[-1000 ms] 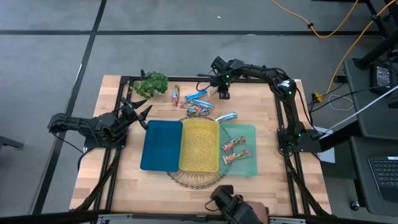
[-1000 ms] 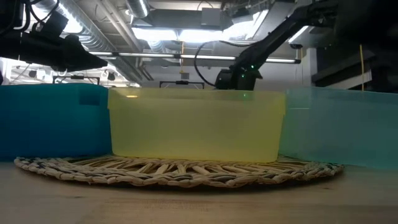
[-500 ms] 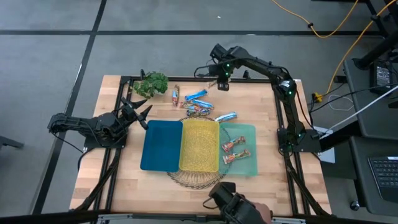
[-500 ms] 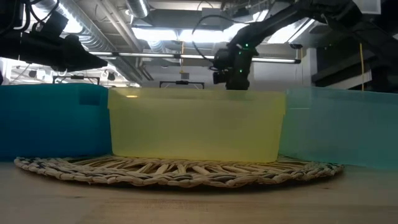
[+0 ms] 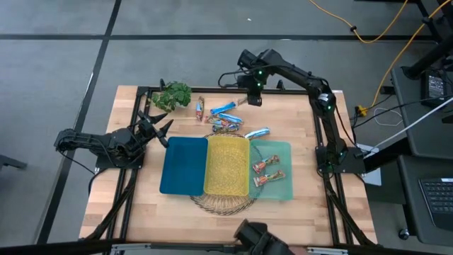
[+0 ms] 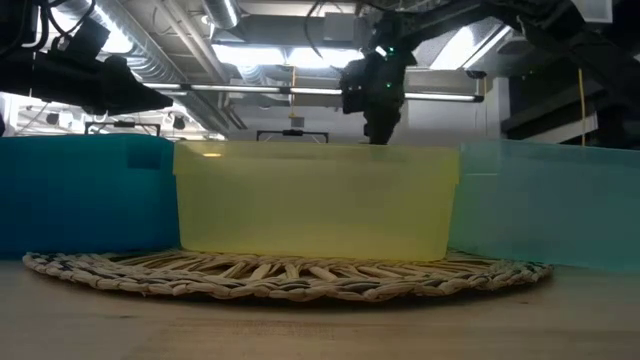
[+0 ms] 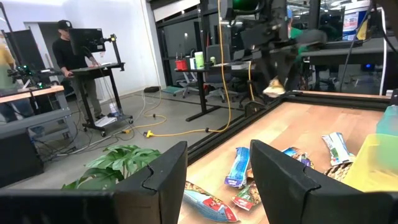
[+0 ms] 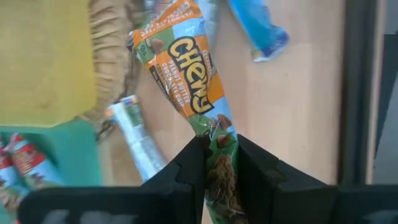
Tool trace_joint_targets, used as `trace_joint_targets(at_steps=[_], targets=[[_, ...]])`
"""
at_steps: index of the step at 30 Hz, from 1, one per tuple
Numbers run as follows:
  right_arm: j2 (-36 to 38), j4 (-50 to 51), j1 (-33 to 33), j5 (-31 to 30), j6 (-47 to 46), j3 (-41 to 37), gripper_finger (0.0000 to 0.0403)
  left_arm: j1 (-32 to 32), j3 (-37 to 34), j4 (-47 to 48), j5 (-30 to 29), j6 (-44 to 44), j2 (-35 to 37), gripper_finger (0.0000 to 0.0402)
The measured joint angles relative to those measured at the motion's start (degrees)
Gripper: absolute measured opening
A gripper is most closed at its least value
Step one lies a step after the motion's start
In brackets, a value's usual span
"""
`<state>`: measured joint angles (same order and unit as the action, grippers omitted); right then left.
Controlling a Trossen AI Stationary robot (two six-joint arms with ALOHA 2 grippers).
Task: Pick and place Granola Bars by type
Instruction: Put the yellow granola bar into the yellow bin
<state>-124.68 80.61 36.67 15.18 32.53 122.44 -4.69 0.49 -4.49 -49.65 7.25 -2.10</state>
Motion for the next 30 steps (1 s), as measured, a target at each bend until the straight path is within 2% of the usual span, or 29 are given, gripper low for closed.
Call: trace_joint_targets(at_steps=[17, 23, 30], targets=[[0.0, 4.72, -14.57, 0.04, -8.55, 12.42, 0.008, 0.01, 0.0, 0.0, 0.01, 0.0, 0.01, 0.0169], [2.67, 3.16, -20.15, -0.14, -11.44, 11.88, 0.008, 0.02, 0.0, 0.0, 0.0, 0.0, 0.02, 0.0169], [3.52, 2.38, -27.0, -3.08, -15.62, 11.86, 0.008, 0.0, 0.0, 0.0, 0.02, 0.0, 0.0, 0.0169]])
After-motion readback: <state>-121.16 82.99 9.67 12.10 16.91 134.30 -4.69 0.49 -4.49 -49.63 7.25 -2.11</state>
